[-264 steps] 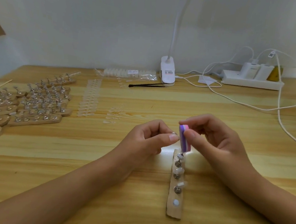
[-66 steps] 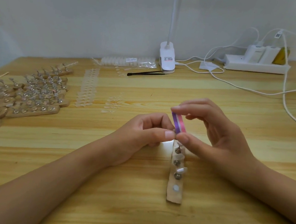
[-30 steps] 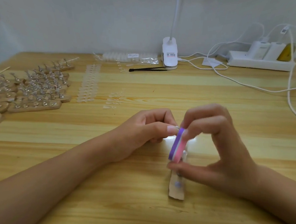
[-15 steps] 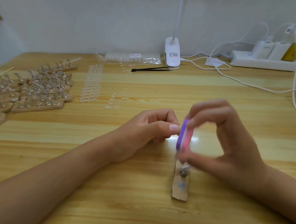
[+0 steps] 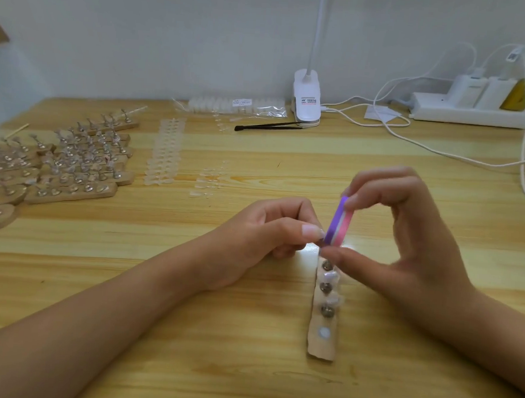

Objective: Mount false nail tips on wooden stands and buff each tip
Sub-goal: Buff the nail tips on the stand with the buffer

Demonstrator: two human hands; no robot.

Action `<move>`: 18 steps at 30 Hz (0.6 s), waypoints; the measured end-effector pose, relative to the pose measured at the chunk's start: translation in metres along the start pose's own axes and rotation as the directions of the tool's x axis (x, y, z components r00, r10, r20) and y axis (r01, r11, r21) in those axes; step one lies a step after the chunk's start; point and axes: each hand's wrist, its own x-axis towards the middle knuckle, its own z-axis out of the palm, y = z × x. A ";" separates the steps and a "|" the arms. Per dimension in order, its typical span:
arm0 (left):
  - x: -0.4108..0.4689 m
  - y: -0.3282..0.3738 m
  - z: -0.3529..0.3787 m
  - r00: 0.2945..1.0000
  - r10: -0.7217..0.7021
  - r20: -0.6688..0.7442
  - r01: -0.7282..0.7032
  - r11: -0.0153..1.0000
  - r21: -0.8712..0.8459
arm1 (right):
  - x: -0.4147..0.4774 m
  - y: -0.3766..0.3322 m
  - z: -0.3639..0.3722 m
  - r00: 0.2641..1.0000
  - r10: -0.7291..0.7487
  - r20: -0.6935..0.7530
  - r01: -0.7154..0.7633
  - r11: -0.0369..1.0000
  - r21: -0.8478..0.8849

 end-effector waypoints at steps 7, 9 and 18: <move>0.001 0.000 0.000 1.000 -0.006 0.001 0.006 1.000 -0.006 | 0.000 -0.002 0.001 1.000 -0.015 0.010 0.016 0.999 -0.037; 0.001 0.000 0.000 1.000 -0.003 -0.003 0.003 1.000 0.001 | -0.001 -0.002 0.001 0.995 -0.076 0.061 0.080 0.994 -0.074; 0.000 0.001 0.000 1.000 -0.001 0.014 0.001 1.000 0.009 | 0.000 -0.002 0.000 1.000 -0.017 0.022 0.018 0.999 -0.039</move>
